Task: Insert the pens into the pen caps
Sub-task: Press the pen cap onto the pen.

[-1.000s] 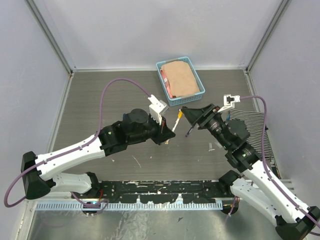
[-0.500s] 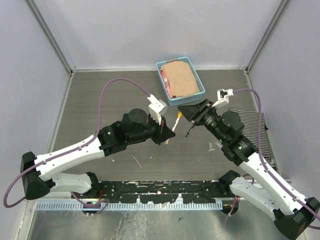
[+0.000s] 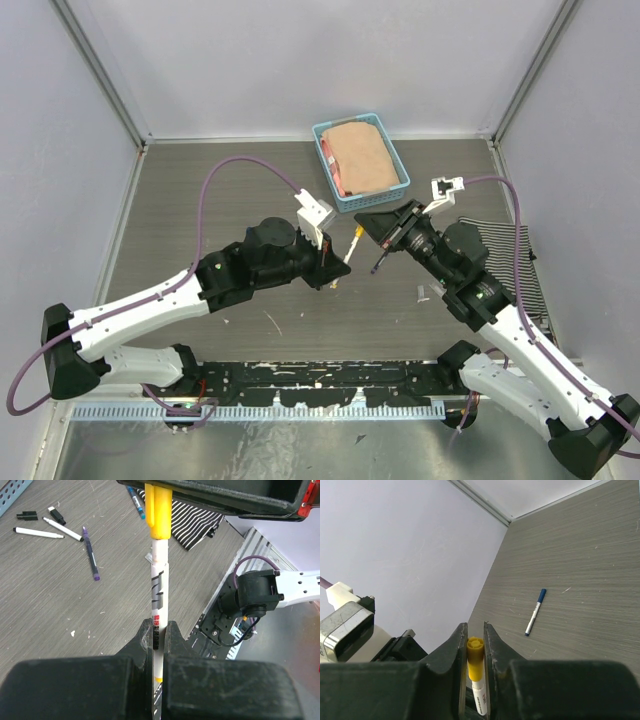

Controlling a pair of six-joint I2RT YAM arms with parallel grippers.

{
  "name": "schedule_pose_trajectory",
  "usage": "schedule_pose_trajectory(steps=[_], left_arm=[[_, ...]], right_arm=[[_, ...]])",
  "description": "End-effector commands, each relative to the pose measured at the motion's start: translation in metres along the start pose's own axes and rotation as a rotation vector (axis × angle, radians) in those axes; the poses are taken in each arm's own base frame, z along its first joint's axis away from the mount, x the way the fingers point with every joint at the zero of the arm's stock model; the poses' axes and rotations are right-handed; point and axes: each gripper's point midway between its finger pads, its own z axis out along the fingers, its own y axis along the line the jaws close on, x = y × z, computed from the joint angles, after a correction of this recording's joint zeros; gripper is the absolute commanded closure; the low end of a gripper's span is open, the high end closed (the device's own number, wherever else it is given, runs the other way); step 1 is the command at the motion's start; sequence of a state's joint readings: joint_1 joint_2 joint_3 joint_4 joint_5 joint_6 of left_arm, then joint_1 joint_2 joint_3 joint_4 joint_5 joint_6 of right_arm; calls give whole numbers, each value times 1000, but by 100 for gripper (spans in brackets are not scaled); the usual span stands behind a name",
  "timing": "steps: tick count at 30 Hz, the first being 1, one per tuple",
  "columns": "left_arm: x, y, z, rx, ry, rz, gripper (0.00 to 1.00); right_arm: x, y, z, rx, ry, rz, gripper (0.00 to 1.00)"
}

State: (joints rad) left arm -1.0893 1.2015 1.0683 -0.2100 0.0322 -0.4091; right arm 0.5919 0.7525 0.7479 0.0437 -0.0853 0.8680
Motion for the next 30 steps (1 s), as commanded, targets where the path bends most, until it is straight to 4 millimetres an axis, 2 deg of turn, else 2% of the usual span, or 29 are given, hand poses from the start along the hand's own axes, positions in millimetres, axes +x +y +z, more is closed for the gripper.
schedule_pose_trajectory(steps=[1, 7, 20, 24, 30], left_arm=[[-24, -10, -6, 16, -53, -6, 100], [-30, -13, -9, 25, -67, -9, 100], [-46, -18, -8, 27, -105, -23, 100], [-58, -23, -8, 44, -137, -20, 100], [-88, -37, -15, 77, -211, -15, 100]], right_arm=[[-11, 24, -6, -89, -19, -58, 99], [-3, 19, -8, -96, 4, -109, 99], [16, 11, -8, -93, 51, -74, 99], [25, 10, -9, -92, 76, -85, 99], [36, -5, -15, 13, 109, -130, 99]])
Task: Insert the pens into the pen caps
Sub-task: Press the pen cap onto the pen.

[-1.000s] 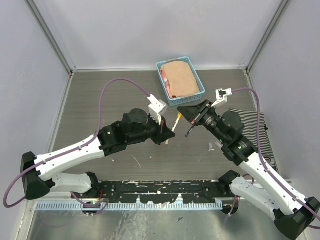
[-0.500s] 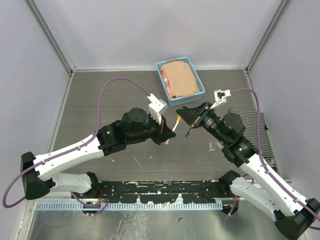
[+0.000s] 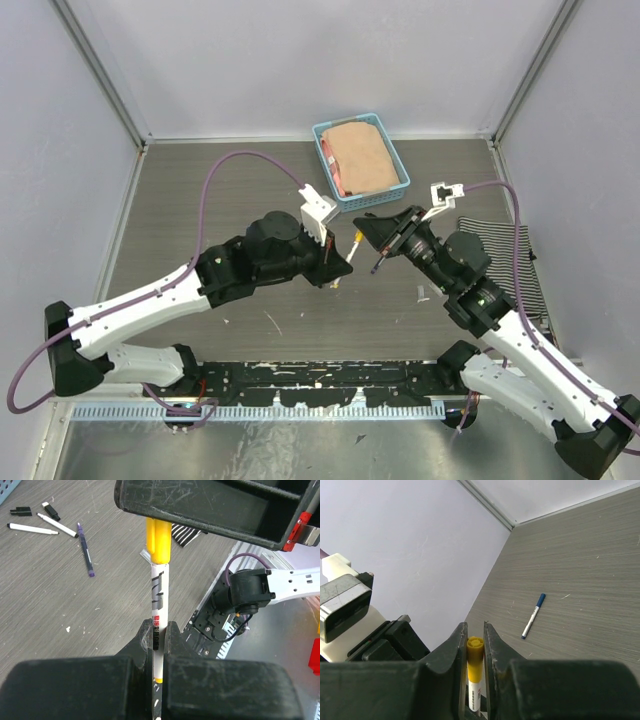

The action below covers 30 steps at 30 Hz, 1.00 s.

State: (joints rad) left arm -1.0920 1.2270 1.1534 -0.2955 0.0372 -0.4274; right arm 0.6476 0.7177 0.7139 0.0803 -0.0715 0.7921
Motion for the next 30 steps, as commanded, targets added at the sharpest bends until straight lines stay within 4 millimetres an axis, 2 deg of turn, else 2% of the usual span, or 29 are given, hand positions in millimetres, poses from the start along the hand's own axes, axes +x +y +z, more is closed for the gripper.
schedule_pose_trajectory(steps=[1, 5, 13, 19, 25, 27, 30], left_arm=[[-82, -33, -17, 89, -253, 7, 100], [-97, -39, -28, 90, -309, 26, 100], [-123, -54, -48, 126, -419, 32, 100], [-139, -62, -50, 142, -460, 45, 100], [-152, -60, -60, 123, -520, 49, 100], [-151, -62, -59, 130, -511, 54, 100], [-140, -58, -57, 126, -479, 57, 100]], right_arm=[[29, -13, -12, 86, 114, -68, 100], [40, -14, -19, 140, 130, -101, 100], [77, -20, -33, 179, 175, -75, 100], [135, -16, -45, 187, 284, -86, 100], [177, -20, -61, 223, 359, -96, 100], [176, -18, -61, 228, 351, -108, 100], [151, -3, -55, 215, 285, -129, 100]])
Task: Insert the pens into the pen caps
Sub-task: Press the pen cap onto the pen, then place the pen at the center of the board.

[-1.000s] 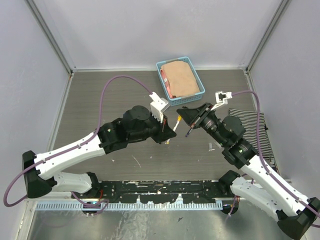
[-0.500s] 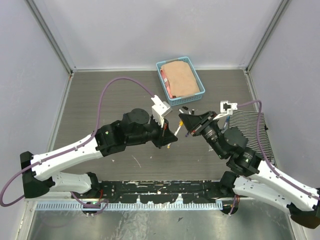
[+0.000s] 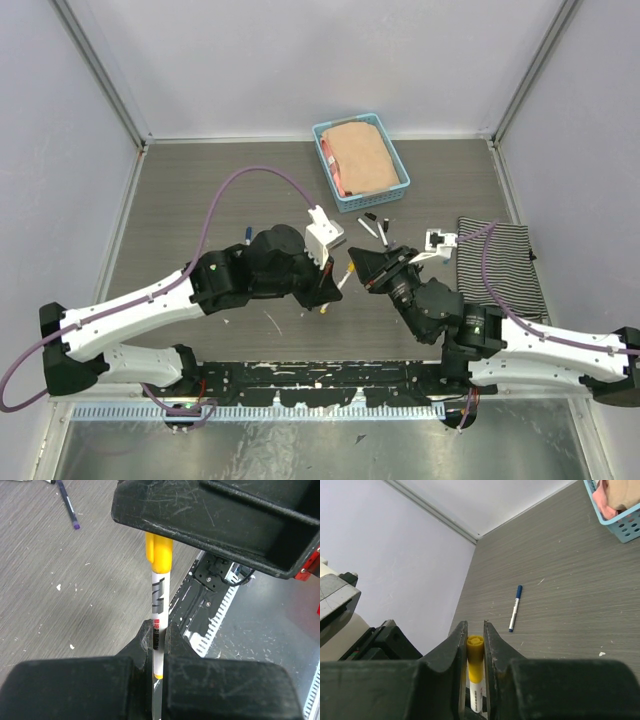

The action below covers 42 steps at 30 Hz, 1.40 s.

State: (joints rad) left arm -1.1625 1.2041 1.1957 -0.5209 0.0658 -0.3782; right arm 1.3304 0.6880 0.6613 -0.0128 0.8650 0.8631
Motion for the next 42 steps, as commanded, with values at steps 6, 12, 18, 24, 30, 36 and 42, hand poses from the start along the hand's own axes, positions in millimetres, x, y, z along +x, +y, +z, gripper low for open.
schedule_pose_trajectory(steps=[6, 12, 18, 24, 30, 36, 42], left_arm=[[-143, -24, -54, 71, -583, 5, 100], [-120, -15, -44, 60, -530, -6, 100], [-104, -5, -39, 26, -493, -10, 100], [-83, 12, -34, -46, -442, -18, 100], [-47, 48, -31, -190, -350, -32, 100], [-16, 94, -31, -336, -241, -93, 100], [7, 128, -26, -464, -116, -143, 100]], right_arm=[[30, 24, -16, -29, 214, -276, 98], [-19, 62, -8, -48, 89, -311, 80], [-43, 83, 0, -74, 42, -316, 52], [-56, 82, 14, -86, 27, -299, 42], [-67, 69, 28, -63, 17, -311, 39], [-66, 43, 52, -89, 95, -297, 38], [-45, -12, 71, -110, 244, -210, 37]])
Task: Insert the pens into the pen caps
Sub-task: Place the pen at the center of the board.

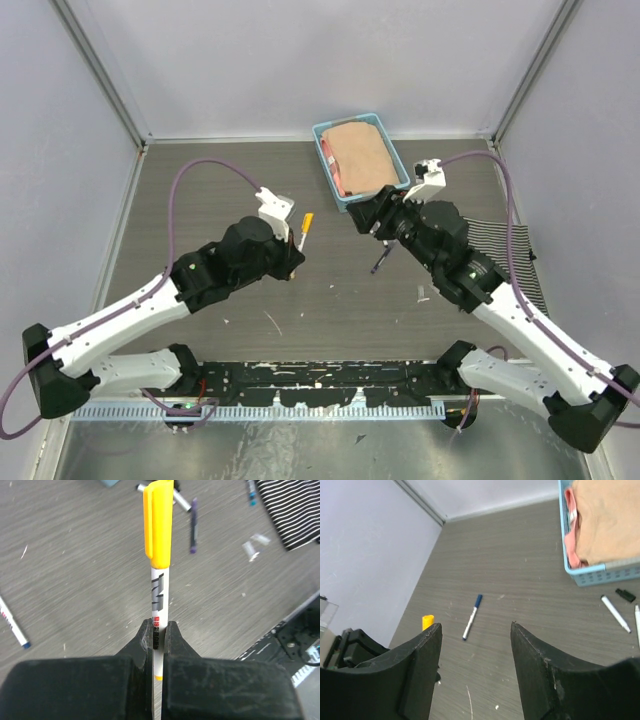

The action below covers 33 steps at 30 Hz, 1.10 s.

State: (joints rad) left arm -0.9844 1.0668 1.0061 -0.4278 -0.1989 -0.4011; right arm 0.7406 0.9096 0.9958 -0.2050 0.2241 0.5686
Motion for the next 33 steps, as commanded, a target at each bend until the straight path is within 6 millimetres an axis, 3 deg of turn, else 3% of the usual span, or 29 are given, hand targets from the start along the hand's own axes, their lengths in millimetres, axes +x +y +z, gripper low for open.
schedule_pose_trajectory(steps=[1, 7, 10, 14, 21, 29, 33], left_arm=[[13, 25, 3, -115, 82, -13, 100], [10, 41, 8, -192, 108, -66, 100], [6, 40, 13, -171, 109, -81, 100], [10, 52, 22, -200, 149, -109, 100], [32, 82, 49, -270, 329, -169, 100], [56, 122, 73, -426, 393, -182, 100], [70, 135, 89, -420, 449, -248, 100]], right_arm=[[28, -10, 7, -150, 130, 110, 37], [55, -62, 0, -134, 183, 226, 34], [67, -75, -11, -101, 190, 215, 32], [83, -90, -28, -26, 215, 208, 31], [82, -100, -52, 52, 206, 167, 31], [78, -101, -56, 76, 203, 158, 31], [77, -105, -61, 99, 200, 140, 31]])
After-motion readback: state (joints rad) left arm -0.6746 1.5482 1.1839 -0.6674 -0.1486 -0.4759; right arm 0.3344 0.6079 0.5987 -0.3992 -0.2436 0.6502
